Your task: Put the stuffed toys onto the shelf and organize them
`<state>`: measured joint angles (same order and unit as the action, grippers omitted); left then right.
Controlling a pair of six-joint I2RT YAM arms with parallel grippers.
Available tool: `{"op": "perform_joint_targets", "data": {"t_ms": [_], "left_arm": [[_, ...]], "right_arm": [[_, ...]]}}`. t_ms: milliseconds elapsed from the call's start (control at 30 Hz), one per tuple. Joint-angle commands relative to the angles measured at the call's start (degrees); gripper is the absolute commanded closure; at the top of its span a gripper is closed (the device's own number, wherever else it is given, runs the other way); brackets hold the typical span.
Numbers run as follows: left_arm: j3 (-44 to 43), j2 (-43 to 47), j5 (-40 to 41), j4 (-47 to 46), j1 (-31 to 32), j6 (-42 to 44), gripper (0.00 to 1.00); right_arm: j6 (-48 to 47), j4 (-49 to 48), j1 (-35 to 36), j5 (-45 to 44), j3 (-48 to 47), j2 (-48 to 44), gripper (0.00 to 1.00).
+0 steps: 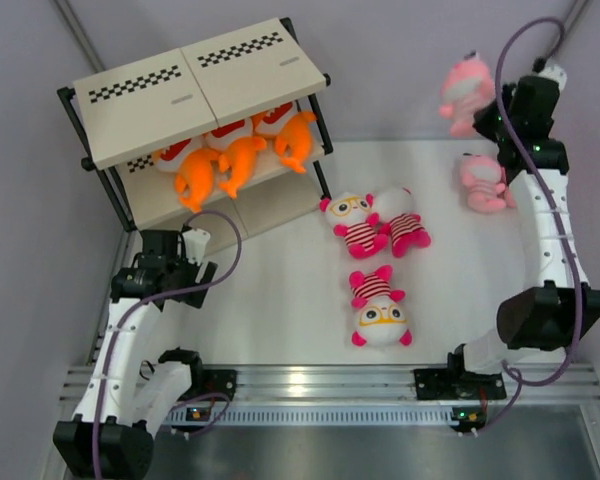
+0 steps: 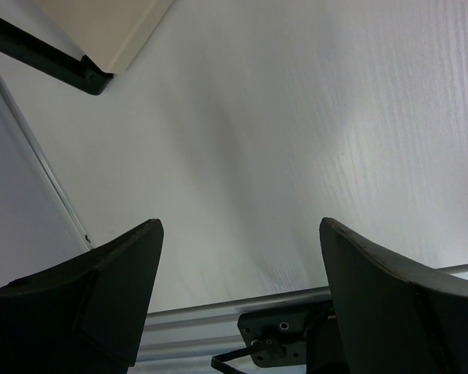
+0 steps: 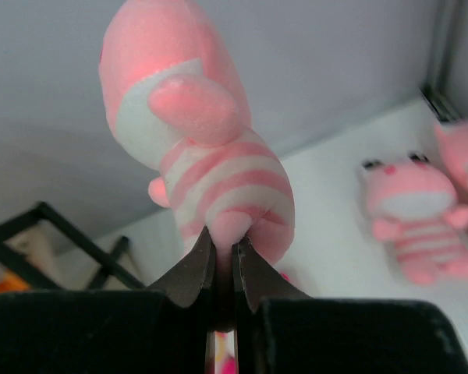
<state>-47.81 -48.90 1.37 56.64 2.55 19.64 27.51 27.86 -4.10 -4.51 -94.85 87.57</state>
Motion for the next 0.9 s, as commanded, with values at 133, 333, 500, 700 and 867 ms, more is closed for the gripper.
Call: {"op": "perform_joint_targets", "data": {"t_ms": [133,333,500,700,867], "left_arm": [[-2.6,4.1,-3.1,-1.4,-0.3,1.0,0.12],[-4.5,6.4,-3.9,-0.8,-0.3,1.8,0.12],[-4.3,7.6,-3.7,-0.7,-0.3,2.0,0.11],[-3.1,8.7,-3.1,0.0,0.7,2.2,0.11],[-1.8,9.2,-2.7,-0.1,1.1,2.3,0.11]], "right_arm": [[-2.1,9.1,20.8,3.4,-32.6,6.0,1.00],[6.0,-4.3,32.2,4.2,-41.0,13.5,1.00],[7.8,-9.0,39.4,2.8,-51.7,24.1,1.00],[11.9,-12.1,42.0,2.0,-50.7,27.7,1.00],[12.7,-11.3,42.1,3.1,-49.6,28.2,0.91]]}}
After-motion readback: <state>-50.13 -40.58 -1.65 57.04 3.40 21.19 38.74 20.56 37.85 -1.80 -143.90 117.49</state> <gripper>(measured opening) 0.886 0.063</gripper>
